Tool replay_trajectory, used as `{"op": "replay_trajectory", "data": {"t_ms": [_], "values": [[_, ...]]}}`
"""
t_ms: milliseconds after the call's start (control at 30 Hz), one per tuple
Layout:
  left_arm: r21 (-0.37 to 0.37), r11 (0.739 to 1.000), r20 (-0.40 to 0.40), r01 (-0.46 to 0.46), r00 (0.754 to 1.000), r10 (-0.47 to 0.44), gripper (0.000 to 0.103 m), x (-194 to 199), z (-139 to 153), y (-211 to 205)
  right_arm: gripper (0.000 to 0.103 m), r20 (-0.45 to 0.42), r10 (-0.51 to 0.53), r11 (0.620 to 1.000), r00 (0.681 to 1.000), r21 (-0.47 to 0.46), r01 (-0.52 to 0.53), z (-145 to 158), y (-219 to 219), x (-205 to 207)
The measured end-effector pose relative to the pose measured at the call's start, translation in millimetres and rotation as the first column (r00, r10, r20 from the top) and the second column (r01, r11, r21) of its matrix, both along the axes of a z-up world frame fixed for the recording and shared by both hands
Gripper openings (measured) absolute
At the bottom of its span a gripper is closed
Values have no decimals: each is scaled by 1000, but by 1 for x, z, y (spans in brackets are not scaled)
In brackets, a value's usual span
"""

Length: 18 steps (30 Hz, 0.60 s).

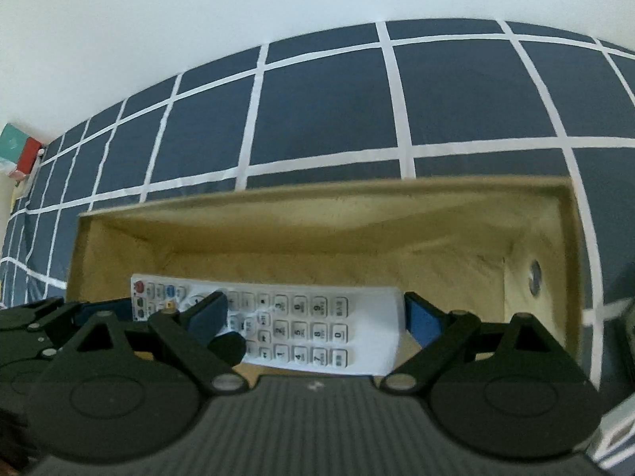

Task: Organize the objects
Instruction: 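Carry the white TV remote with the left tool over the box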

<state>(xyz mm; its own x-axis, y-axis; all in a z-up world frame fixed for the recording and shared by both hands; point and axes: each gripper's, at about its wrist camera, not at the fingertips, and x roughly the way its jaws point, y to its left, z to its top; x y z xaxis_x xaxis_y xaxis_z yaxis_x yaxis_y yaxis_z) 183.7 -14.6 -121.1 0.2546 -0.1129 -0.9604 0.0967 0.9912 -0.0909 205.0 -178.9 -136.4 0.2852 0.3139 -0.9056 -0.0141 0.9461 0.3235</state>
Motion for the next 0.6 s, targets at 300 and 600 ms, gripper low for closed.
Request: {"op": "replay_trajectory", "data": {"t_ms": [300, 600], "values": [[-9, 1000, -26, 13, 1000, -14, 93, 21, -27, 1, 94, -29, -19, 1000, 999, -7, 19, -26, -4, 22], [-29, 1000, -43, 9, 999, -10, 94, 30, -41, 8, 94, -35, -20, 999, 999, -27, 19, -36, 0, 33]]}}
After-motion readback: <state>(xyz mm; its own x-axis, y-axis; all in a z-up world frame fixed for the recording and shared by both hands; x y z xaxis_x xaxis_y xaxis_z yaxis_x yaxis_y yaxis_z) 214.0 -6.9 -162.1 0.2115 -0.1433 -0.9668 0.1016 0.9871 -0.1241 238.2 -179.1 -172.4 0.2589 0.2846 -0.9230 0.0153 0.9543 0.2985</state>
